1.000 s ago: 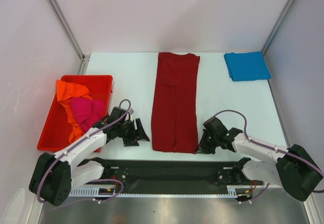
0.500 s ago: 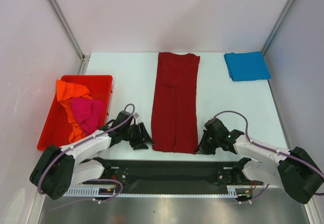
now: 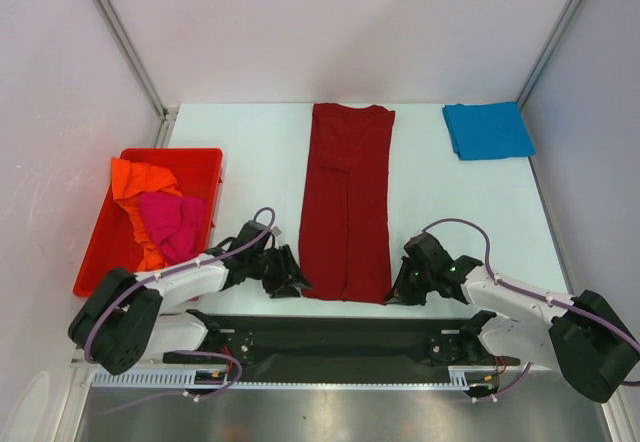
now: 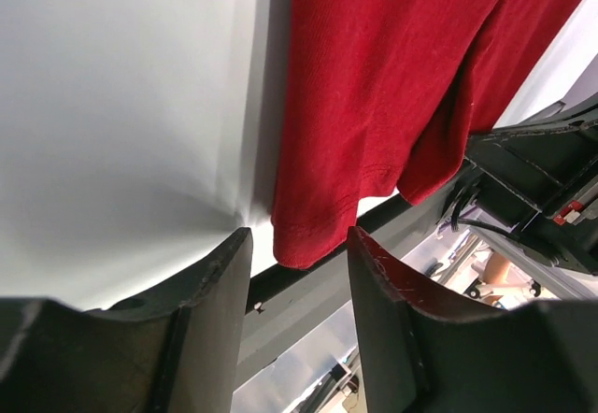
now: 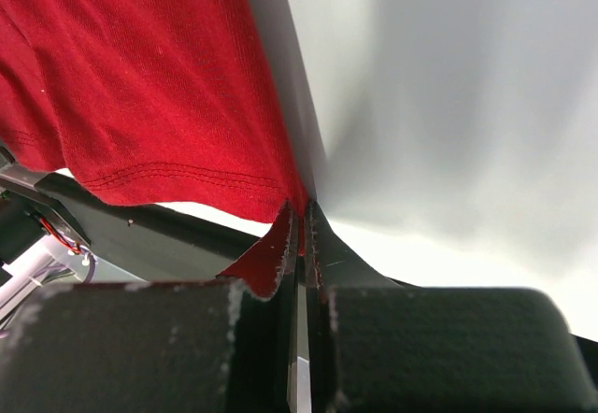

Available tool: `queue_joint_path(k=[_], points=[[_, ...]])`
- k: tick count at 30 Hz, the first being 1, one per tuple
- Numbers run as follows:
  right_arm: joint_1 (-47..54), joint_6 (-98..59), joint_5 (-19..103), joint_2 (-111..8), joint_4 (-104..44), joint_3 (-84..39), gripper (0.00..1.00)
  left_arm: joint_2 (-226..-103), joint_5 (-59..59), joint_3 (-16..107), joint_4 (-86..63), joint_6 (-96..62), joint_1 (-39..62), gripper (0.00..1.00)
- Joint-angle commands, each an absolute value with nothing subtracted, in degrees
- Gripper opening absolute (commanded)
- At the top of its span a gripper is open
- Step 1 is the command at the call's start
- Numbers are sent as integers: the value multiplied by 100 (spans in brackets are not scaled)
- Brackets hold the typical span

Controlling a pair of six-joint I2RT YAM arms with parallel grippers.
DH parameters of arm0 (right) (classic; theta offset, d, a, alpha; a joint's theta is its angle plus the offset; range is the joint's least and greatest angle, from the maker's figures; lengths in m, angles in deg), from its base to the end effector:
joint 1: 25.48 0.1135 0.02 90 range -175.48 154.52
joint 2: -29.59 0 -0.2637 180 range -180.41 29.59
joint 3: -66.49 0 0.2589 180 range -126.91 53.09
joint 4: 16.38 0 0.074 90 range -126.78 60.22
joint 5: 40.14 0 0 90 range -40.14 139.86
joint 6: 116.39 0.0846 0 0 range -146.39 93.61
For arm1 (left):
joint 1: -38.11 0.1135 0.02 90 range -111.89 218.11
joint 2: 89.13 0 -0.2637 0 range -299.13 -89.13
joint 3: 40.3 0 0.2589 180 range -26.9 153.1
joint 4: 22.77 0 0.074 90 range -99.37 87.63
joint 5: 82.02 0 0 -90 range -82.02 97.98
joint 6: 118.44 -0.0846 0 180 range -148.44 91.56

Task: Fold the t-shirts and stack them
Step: Fold the tshirt

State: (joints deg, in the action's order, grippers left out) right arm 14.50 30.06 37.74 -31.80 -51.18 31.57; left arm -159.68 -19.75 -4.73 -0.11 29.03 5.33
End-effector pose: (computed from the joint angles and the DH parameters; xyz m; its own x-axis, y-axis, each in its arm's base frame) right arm 0.1425 0.1426 0.0922 -0.9593 0.2590 -0.1122 0.1701 0.8478 0.5024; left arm 0.1670 -0.1544 0.0880 -0.9625 -0.2678 0.0436 -0.2285 0.7133 -0.6626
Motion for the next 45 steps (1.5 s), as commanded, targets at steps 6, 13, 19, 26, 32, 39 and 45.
queue_joint_path(k=[6, 13, 19, 26, 32, 39, 45], points=[[1442, 2845, 3826, -3070, -5676, 3041, 0, -16199, -2085, -484, -374, 2843, 436, 41], [1451, 2907, 3835, -3027, -5597, 3059, 0, -16121, -2165, -519, -401, 2755, 418, 21], [1477, 2933, 3861, -2974, -5649, 3077, 0, -15620, -1612, -238, 556, 2220, 418, 0], [1547, 2898, 3897, -2798, -5843, 3138, 0, -15110, -1382, -404, 1120, 1972, 366, 0], [1661, 3038, 3861, -2807, -5677, 3226, 0, -15399, -1637, -572, 681, 2148, 164, 0], [1846, 3197, 3870, -2965, -5465, 3200, 0, -15470, -1488, -247, 777, 2104, -82, 0], [1925, 3048, 4151, -2842, -5947, 2910, 4, -15557, -1479, -97, 812, 2096, -188, 1]])
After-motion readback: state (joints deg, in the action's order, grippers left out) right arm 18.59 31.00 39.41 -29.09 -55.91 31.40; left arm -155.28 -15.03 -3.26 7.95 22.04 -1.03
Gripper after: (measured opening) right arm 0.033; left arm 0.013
